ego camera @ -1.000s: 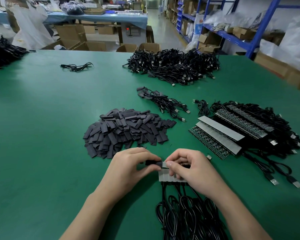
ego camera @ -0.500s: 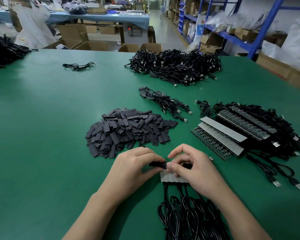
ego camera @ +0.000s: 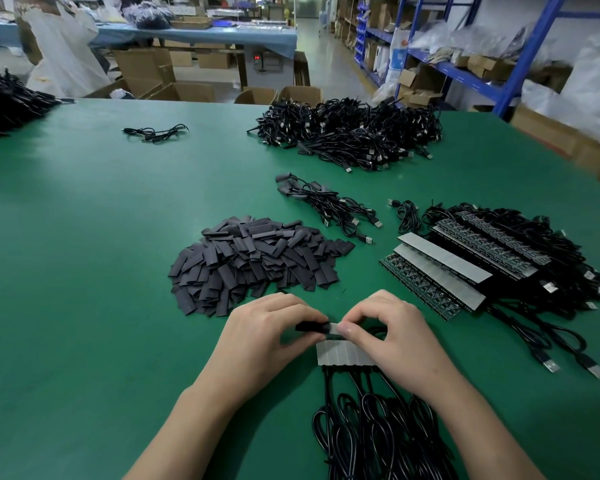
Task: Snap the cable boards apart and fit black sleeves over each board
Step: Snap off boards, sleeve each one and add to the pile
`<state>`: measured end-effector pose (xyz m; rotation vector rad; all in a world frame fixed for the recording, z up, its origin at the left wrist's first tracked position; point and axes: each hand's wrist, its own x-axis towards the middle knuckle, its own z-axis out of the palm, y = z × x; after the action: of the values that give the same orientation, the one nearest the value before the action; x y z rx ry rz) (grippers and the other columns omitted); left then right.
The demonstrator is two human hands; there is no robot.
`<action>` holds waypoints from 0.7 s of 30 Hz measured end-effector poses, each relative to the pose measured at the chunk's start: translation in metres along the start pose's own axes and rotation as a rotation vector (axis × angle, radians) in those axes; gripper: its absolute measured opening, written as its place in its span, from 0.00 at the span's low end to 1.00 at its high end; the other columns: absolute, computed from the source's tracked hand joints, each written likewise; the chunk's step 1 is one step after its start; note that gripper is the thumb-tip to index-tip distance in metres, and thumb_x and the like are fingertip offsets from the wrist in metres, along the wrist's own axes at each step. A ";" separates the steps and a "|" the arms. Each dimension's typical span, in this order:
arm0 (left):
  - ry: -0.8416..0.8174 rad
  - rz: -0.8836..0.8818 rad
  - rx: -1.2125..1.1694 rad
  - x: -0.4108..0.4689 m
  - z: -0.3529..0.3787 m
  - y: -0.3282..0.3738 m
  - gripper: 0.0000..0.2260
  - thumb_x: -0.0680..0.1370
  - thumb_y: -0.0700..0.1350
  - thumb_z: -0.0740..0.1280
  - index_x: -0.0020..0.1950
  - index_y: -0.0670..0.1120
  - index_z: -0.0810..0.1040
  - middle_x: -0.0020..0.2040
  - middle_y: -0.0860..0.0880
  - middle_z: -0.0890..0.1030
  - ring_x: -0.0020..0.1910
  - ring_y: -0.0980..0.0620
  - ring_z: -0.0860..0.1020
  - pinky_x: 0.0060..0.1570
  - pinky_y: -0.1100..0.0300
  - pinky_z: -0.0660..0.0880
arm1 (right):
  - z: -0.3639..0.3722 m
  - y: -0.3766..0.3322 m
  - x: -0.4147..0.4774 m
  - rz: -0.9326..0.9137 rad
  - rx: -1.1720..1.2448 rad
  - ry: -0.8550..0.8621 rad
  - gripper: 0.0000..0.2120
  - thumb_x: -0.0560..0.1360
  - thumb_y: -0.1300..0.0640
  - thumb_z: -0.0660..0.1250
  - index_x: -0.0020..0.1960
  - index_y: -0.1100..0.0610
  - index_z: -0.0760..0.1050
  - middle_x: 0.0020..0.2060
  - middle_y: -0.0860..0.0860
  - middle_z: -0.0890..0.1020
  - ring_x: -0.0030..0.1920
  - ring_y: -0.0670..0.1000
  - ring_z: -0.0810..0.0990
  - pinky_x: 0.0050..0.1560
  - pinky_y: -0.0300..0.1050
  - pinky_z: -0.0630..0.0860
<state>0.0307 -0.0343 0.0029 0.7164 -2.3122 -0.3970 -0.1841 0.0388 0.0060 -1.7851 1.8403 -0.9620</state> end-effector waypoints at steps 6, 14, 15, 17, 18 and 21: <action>0.031 0.036 0.004 0.000 0.001 -0.001 0.07 0.78 0.53 0.74 0.51 0.51 0.86 0.47 0.59 0.83 0.45 0.61 0.80 0.46 0.63 0.79 | 0.003 -0.003 -0.002 0.015 0.009 -0.015 0.05 0.75 0.43 0.72 0.40 0.38 0.81 0.42 0.40 0.81 0.48 0.41 0.80 0.53 0.44 0.76; 0.058 0.015 -0.071 0.000 0.003 -0.002 0.05 0.77 0.50 0.75 0.50 0.51 0.84 0.47 0.60 0.82 0.45 0.62 0.80 0.44 0.63 0.78 | -0.001 -0.010 -0.004 0.033 0.236 -0.126 0.04 0.77 0.51 0.74 0.45 0.44 0.80 0.36 0.45 0.86 0.42 0.42 0.85 0.45 0.32 0.77; 0.041 -0.020 -0.125 0.000 0.003 -0.001 0.05 0.77 0.50 0.76 0.50 0.52 0.84 0.47 0.60 0.82 0.46 0.62 0.81 0.45 0.63 0.78 | -0.001 -0.009 -0.004 0.018 0.216 -0.110 0.05 0.77 0.51 0.74 0.44 0.44 0.80 0.37 0.44 0.86 0.43 0.43 0.85 0.46 0.32 0.77; 0.015 -0.099 -0.238 0.000 0.003 -0.002 0.05 0.76 0.49 0.76 0.51 0.54 0.84 0.46 0.60 0.83 0.46 0.58 0.82 0.46 0.62 0.79 | -0.001 -0.008 -0.003 -0.006 0.167 -0.061 0.05 0.75 0.51 0.75 0.44 0.43 0.81 0.39 0.42 0.84 0.46 0.44 0.83 0.48 0.33 0.75; 0.005 -0.141 -0.288 0.000 0.003 -0.002 0.05 0.76 0.49 0.77 0.50 0.54 0.84 0.45 0.60 0.84 0.45 0.57 0.83 0.45 0.61 0.79 | -0.002 -0.007 -0.002 -0.010 0.146 -0.037 0.04 0.75 0.50 0.75 0.44 0.42 0.81 0.40 0.41 0.83 0.47 0.44 0.83 0.49 0.33 0.75; -0.033 -0.252 -0.378 -0.001 0.004 -0.005 0.02 0.76 0.48 0.77 0.48 0.53 0.86 0.42 0.58 0.85 0.41 0.53 0.84 0.44 0.55 0.81 | -0.002 -0.005 -0.002 -0.010 0.125 -0.037 0.04 0.74 0.49 0.76 0.43 0.41 0.81 0.42 0.41 0.82 0.49 0.44 0.82 0.49 0.33 0.74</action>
<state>0.0306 -0.0380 -0.0026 0.8121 -2.0941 -0.9372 -0.1812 0.0416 0.0106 -1.7272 1.7114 -1.0176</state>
